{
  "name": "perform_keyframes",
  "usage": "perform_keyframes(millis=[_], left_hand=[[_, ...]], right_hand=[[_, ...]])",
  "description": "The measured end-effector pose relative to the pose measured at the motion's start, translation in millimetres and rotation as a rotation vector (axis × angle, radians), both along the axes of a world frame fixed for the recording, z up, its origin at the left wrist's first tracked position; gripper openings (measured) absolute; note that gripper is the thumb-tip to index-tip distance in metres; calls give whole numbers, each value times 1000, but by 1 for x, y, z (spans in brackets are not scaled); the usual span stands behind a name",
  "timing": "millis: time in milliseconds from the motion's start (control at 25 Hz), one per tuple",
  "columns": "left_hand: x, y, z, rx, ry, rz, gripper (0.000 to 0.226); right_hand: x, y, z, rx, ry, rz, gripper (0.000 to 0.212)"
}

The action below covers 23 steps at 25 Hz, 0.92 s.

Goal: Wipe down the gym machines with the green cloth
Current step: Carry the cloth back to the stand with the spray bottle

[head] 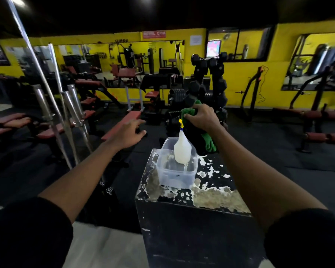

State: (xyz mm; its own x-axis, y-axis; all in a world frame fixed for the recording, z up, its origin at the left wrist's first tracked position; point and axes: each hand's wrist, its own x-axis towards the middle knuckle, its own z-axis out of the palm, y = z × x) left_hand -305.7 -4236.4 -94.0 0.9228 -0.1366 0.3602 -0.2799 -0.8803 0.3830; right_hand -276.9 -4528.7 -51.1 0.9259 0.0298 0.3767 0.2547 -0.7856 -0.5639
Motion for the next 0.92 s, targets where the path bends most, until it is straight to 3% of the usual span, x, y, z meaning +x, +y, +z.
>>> perform_keyframes(millis=[360,640,920], left_hand=[[125,22,-40,-16,101,-137,48],[166,26,-101,-42,195,-213,49],[187,22,-162,-63,300,-327,51]], right_hand=[[88,48,-65,-44,80,-17,34],[107,72,-161,-141,301,48,23],[132,77,-249,-196,515,-20,37]])
